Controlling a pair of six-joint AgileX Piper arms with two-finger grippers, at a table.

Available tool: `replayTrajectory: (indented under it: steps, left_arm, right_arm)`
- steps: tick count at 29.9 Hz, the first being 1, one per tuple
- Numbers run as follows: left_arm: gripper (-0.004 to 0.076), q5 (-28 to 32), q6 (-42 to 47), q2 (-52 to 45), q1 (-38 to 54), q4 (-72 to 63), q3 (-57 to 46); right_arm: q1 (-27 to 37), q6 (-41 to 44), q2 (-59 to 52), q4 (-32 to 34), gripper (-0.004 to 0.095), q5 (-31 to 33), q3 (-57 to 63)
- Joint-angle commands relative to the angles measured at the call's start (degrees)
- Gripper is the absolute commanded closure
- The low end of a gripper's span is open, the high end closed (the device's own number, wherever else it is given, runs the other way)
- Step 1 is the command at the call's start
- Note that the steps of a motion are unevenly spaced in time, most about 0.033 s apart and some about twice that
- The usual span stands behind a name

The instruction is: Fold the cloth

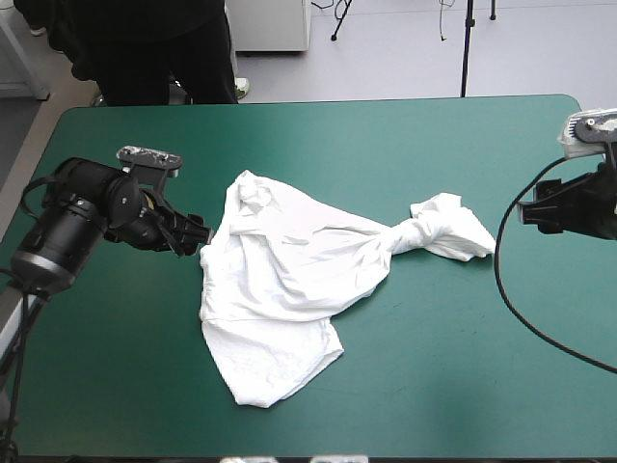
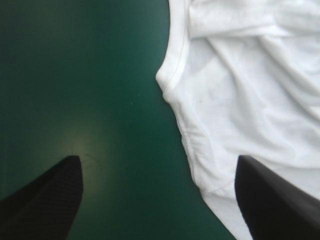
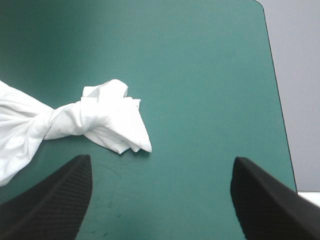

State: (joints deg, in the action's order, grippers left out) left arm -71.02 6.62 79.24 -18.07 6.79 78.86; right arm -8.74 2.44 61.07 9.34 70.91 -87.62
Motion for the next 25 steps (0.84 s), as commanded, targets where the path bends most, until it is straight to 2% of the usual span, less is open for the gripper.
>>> replayTrajectory:
  steps: [1, 12, 20, 23, 25]
  left_arm:
    - [0.0122, 5.54, 1.26, 2.24, 2.81, -0.80, -1.26]
    - [0.0122, 11.76, -2.10, 18.48, 5.65, -7.55, -1.26]
    - [0.0127, 14.29, -2.92, 23.90, 5.65, -9.88, -1.26]
    - [0.0195, 14.99, -3.60, 25.11, 5.65, -12.22, -1.26]
    - [0.0298, 15.11, -3.85, 25.65, 5.65, -13.17, -1.26]
  right_arm:
    - [0.14, -0.02, -1.82, 0.73, 0.0188, -2.56, 0.52]
    - [0.14, -0.13, -2.52, -2.29, 0.0191, -4.02, 6.66]
    - [0.14, -0.26, -2.27, -2.18, 0.0210, -5.48, 11.11]
    - [0.14, -0.26, -2.27, -2.18, 0.0210, -6.96, 13.80]
    - [0.14, -0.26, -2.18, -1.61, 0.0210, -8.14, 16.52]
